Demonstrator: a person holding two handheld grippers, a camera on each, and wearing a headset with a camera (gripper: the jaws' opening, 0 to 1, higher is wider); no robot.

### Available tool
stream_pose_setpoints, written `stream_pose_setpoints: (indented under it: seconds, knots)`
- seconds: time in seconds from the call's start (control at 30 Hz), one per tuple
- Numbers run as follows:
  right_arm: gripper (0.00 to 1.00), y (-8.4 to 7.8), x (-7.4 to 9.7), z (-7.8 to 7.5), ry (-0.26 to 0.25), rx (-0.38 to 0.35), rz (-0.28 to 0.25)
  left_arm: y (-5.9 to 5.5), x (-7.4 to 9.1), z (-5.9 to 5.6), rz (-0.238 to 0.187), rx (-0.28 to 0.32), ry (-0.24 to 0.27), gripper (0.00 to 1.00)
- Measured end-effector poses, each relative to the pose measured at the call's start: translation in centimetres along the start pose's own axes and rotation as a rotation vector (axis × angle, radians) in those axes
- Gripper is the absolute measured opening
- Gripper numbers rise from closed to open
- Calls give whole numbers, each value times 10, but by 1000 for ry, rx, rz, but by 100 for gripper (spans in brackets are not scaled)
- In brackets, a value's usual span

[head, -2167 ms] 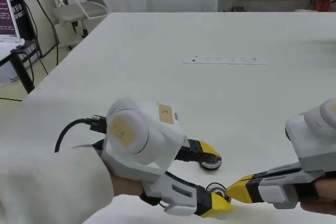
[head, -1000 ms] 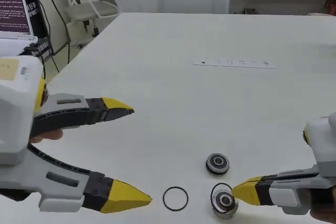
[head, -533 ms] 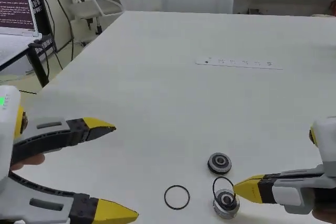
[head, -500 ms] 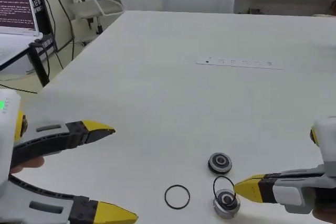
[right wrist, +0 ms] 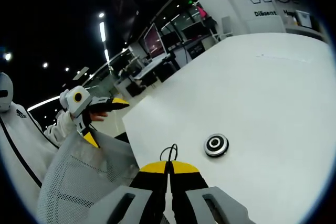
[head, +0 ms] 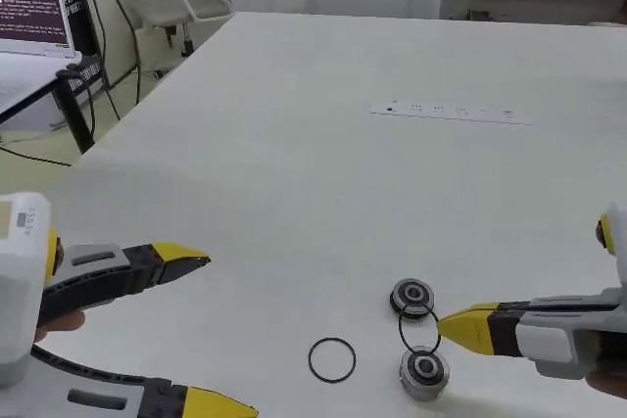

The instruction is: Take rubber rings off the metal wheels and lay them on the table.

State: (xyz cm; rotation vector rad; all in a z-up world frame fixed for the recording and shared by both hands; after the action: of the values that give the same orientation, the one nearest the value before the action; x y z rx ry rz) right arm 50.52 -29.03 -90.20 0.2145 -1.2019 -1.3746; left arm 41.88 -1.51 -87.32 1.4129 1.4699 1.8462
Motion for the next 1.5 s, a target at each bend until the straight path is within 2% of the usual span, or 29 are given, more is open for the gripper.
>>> stream_pose_setpoints:
  seconds: [0.13,0.23,0.3,0.5,0.73,0.83,1.0,1.23,1.5]
  knots:
    - [0,6,2,8,39,18,-21,0,-1,0,-5,4,-2,81]
    - [0,13,2,13,23,38,-35,-1,-2,-1,-8,2,-7,81]
    - [0,16,0,17,31,46,-36,-1,-2,-1,-11,6,-7,82]
    - [0,25,-8,30,76,66,-9,-1,-2,-1,-14,5,-9,84]
    - [0,35,-24,42,112,78,65,-2,-1,0,-22,9,-9,86]
    - [0,40,-31,48,130,120,83,-2,-1,0,-26,12,-8,86]
    - [0,46,-40,53,155,144,103,-3,-1,0,-33,18,-6,86]
    - [0,42,-52,58,173,164,133,-4,-2,0,-38,25,-7,86]
    - [0,22,-68,50,149,159,178,-5,-3,0,-30,28,-7,85]
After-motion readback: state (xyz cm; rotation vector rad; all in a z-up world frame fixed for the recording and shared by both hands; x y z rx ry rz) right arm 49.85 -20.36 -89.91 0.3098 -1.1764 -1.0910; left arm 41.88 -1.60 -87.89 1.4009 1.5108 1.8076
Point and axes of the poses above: the centre of the closed fingertips' face, and the gripper's own axes: x roughly backward along the fingers, z roughly to its left, y roughly out of its top, the point moved 9 cm from there along x, roughly backward along the fingers, and after that the axes turned 9 degrees about -y, right-handed, at the moved point
